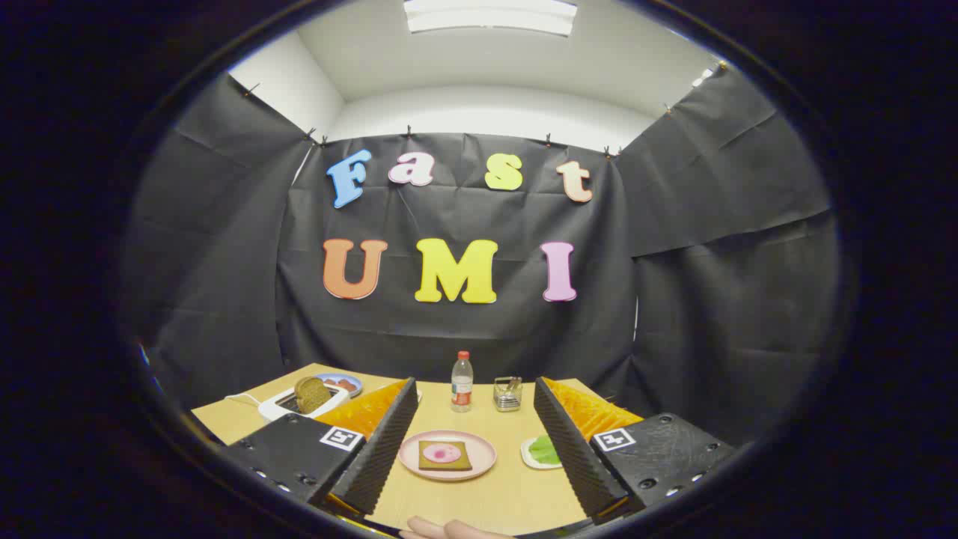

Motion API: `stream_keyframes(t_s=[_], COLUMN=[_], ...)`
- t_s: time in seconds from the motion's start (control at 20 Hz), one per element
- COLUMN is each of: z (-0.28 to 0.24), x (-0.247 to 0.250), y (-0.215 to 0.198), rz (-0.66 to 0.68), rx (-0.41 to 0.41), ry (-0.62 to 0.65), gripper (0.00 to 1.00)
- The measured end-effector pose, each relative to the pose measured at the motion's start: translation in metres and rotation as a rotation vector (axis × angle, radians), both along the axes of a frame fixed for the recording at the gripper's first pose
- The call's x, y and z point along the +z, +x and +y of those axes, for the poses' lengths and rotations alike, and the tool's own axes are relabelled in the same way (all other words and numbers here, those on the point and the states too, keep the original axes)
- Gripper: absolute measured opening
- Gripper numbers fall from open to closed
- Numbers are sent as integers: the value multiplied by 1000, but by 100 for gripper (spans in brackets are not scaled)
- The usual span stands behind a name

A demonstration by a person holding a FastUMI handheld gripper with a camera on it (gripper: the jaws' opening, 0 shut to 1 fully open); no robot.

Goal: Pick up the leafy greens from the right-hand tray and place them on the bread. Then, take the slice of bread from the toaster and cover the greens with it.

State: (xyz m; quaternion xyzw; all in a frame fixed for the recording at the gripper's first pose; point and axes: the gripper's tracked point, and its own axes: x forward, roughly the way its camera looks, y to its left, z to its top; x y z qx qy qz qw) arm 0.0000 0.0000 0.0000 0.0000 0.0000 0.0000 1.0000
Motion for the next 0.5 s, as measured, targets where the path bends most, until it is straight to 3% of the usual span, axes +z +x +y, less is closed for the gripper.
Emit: stream_keyframes(t_s=[0.5], z=[-25], x=[-6], y=[2], rz=[15], rx=[1], ry=[14], gripper=[96])
